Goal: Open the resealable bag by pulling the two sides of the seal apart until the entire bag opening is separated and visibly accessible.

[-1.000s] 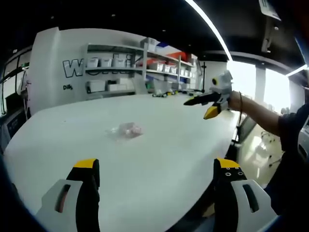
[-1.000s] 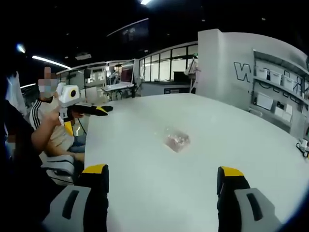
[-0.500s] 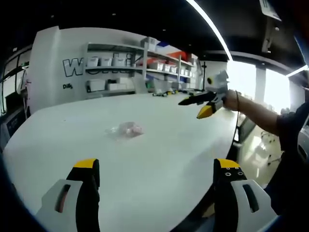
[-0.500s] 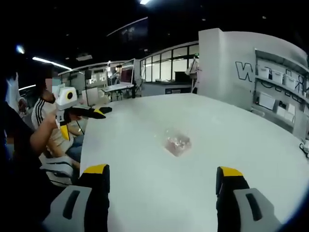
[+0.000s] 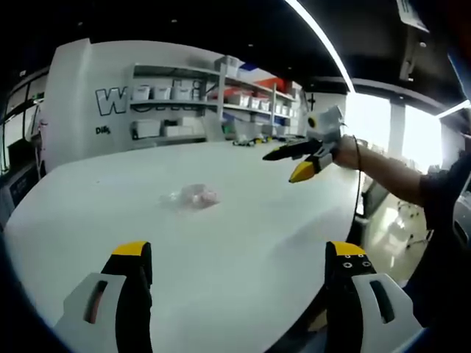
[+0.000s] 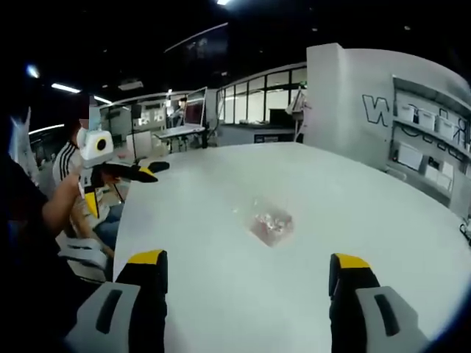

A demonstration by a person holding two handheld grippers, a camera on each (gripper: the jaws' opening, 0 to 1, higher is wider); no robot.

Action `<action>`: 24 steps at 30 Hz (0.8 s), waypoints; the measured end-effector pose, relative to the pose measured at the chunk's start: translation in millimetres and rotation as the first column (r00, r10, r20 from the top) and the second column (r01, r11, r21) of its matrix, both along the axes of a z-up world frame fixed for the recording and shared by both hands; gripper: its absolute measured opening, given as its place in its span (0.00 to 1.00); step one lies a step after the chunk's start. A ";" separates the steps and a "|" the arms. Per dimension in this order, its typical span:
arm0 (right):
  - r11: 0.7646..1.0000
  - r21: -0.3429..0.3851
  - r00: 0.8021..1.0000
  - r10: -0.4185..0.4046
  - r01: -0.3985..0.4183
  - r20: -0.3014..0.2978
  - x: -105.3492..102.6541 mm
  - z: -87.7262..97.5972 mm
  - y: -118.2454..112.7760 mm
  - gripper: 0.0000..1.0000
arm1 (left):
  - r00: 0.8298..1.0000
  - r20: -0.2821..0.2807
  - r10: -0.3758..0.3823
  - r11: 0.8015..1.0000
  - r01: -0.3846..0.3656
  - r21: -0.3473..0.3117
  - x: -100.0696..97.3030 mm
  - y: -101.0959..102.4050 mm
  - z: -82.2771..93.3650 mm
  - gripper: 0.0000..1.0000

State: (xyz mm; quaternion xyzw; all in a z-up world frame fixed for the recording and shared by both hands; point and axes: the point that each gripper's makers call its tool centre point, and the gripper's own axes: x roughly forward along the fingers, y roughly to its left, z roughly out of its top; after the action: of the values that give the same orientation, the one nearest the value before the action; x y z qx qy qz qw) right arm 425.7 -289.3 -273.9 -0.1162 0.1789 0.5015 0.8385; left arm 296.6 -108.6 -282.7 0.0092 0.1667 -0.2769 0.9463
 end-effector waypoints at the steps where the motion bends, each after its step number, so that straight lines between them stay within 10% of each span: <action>1: 1.000 0.000 1.000 0.002 -0.002 0.000 1.0 -0.3 0.8 0.91 | 1.000 -0.002 0.000 1.000 0.000 0.000 0.2 -0.1 -0.3 0.97; 24: 0.999 -0.006 0.999 0.032 -0.032 -0.012 14.0 -12.7 24.8 0.90 | 1.000 -0.018 0.008 1.000 -0.008 -0.007 8.1 3.0 -8.4 0.97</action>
State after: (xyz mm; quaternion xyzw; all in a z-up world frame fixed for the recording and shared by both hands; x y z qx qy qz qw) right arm 439.7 -264.5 -286.6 -0.1185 0.1836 0.5150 0.8289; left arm 304.7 -105.5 -291.1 0.0027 0.1743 -0.2739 0.9458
